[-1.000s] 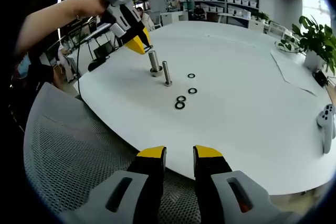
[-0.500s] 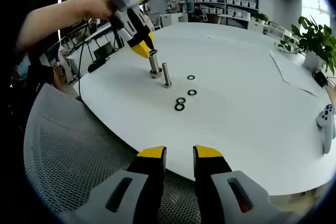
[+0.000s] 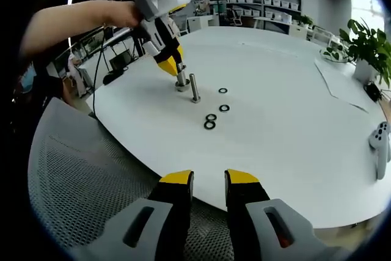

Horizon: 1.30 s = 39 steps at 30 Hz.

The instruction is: Place the washer onto the threaded stud by aligning its center hole with the stud, sliding it down to the base, and recovering from edge contact or off-axis alignment until the washer reaches the visible bottom stop.

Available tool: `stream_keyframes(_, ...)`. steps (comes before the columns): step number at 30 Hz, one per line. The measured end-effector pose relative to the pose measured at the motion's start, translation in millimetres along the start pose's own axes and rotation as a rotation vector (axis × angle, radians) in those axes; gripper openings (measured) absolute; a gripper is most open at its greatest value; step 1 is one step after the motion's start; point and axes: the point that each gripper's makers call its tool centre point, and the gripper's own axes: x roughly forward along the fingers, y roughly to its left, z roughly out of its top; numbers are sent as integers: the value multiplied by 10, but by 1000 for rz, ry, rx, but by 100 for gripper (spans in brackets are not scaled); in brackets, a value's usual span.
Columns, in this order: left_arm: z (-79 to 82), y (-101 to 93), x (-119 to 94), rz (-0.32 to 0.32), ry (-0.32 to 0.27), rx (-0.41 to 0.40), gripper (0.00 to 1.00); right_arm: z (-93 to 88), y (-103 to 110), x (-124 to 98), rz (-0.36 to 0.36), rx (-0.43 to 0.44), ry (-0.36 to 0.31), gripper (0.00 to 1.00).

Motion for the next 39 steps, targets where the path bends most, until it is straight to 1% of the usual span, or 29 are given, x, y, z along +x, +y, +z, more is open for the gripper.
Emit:
stream_keyframes(5, 8, 4, 1, -8, 10, 6, 19, 7, 3, 0, 2, -1, -3, 23)
stream_keyframes(9, 6, 4, 3, -18, 33, 29, 19, 13, 7, 1, 5, -3, -6, 23)
stream_keyframes(11, 6, 5, -6, -23, 50, 56, 19, 15, 10, 1, 6, -4, -6, 23)
stream_keyframes(13, 4, -1, 27, -41, 88, 76, 19, 18, 15, 0, 8, -5, -7, 23)
stream_keyframes(15, -7, 2, 65, -44, 108, 89, 19, 15, 17, 1, 9, -6, -5, 23)
stream_keyframes(18, -22, -4, 106, -46, 130, 106, 19, 17, 19, -1, 10, -6, -6, 23)
stream_keyframes(26, -51, -28, 258, -57, 168, 121, 19, 24, 20, -4, 10, -5, -12, 23)
stream_keyframes(33, -61, -23, 313, -59, 176, 109, 19, 27, 18, -3, 10, -4, -13, 23)
stream_keyframes(37, -80, -22, 314, -73, 157, 66, 20, 25, 21, -3, 12, -6, -12, 23)
stream_keyframes(39, -99, -16, 303, -58, 142, 56, 21, 23, 21, -3, 12, -6, -11, 23)
